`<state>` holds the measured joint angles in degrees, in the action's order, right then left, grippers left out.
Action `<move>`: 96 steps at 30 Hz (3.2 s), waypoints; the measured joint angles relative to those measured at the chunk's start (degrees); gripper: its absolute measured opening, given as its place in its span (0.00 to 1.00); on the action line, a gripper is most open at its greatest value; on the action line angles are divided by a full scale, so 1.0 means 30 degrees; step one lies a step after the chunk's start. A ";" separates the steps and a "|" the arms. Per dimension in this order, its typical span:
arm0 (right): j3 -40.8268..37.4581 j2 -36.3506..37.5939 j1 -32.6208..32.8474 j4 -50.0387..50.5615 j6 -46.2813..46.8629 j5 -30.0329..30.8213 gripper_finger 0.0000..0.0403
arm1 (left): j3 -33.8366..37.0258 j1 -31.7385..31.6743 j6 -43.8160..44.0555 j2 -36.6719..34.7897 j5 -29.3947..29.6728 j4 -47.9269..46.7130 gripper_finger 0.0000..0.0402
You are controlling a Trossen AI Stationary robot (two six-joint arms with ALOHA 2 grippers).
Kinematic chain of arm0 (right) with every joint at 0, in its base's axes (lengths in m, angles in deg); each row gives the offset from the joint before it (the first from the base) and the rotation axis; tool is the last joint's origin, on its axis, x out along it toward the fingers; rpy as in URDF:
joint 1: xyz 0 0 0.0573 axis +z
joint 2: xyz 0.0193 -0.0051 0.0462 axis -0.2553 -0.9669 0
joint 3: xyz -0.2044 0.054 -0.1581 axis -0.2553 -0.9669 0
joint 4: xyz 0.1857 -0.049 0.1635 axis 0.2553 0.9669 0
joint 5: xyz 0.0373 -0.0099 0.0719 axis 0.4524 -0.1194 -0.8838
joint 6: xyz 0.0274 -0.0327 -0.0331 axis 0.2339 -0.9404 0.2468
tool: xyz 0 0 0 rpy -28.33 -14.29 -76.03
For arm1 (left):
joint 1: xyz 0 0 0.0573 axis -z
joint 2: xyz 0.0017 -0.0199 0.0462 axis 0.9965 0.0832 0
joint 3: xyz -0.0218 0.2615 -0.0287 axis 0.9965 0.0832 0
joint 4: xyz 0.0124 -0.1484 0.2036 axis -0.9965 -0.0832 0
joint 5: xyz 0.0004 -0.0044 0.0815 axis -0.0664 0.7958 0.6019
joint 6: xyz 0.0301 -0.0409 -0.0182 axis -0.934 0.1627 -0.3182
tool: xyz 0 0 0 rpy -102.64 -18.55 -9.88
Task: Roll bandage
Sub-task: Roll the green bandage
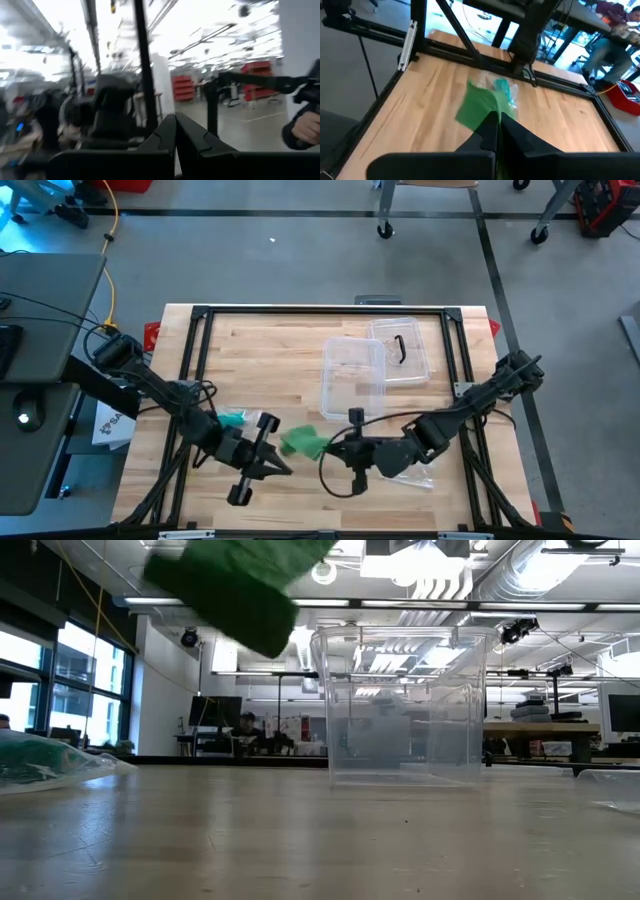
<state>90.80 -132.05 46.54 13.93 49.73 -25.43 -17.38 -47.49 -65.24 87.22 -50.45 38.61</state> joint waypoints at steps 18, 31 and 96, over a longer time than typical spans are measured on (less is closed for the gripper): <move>0.0000 -0.1253 -0.1129 0.2686 0.1468 -0.0636 0.00 | 0.0000 -0.0030 1.1150 -0.0077 0.6699 -1.8765 0.00; 0.0000 -0.1239 -0.0251 0.3874 0.5793 -0.0512 0.00 | 0.6231 -0.3154 1.2438 -0.0070 0.2843 -1.1359 0.26; 0.0131 -0.8859 -0.5146 -0.5973 0.1437 -1.4129 0.00 | 0.1494 0.5188 2.4199 -0.1376 1.6402 -2.8032 0.33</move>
<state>91.20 -158.63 31.10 -3.99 54.04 -67.82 -12.90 -31.93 7.36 83.09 -1.24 -45.49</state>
